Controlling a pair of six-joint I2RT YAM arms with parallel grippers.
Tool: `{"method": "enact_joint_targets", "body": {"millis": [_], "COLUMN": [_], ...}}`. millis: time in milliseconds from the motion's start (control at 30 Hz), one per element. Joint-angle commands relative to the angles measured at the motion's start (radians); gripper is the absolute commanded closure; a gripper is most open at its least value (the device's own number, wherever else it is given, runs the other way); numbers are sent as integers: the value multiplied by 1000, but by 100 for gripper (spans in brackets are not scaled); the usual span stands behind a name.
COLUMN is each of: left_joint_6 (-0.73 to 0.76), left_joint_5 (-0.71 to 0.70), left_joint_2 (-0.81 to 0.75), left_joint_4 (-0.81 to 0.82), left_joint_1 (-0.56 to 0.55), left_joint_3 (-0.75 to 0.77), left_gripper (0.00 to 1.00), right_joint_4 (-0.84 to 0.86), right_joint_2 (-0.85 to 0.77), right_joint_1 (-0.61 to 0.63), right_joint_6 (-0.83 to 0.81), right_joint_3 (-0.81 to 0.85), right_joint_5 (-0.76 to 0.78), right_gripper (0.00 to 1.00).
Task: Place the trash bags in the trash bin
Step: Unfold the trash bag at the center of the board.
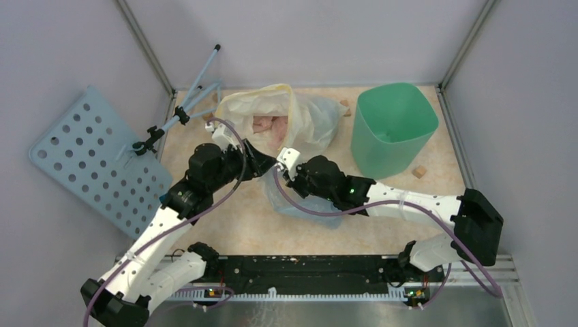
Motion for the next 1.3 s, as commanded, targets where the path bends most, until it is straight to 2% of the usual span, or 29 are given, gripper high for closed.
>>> {"method": "enact_joint_targets", "body": {"millis": [0, 167, 333, 500, 800, 867, 1033, 1100, 1133, 1267], "left_joint_6": [-65, -135, -245, -314, -333, -337, -342, -335, -327, -285], "left_joint_5": [3, -74, -149, -119, -92, -93, -94, -104, -113, -157], "left_joint_2": [4, -9, -24, -1, 39, 36, 10, -3, -8, -50], "left_joint_4": [19, -84, -187, -186, -159, -150, -99, -90, -89, -99], "left_joint_1": [-3, -2, -2, -2, -2, -2, -2, -3, -2, -3], "left_joint_3": [46, 75, 89, 69, 59, 43, -8, -15, -16, -17], "left_gripper": [36, 32, 37, 44, 45, 53, 98, 100, 100, 100], "right_joint_4": [30, 28, 44, 36, 36, 38, 45, 43, 45, 50], "right_joint_2": [19, 47, 61, 90, 129, 135, 137, 132, 127, 81], "right_joint_1": [18, 19, 20, 36, 58, 61, 65, 65, 65, 66], "right_joint_6": [-20, -27, -30, -46, -73, -75, -76, -75, -73, -50], "right_joint_3": [60, 71, 74, 106, 132, 137, 136, 131, 124, 79], "right_joint_5": [28, 55, 85, 104, 140, 142, 137, 138, 138, 153], "right_gripper": [100, 100, 100, 100, 100, 100, 100, 100, 96, 55]}}
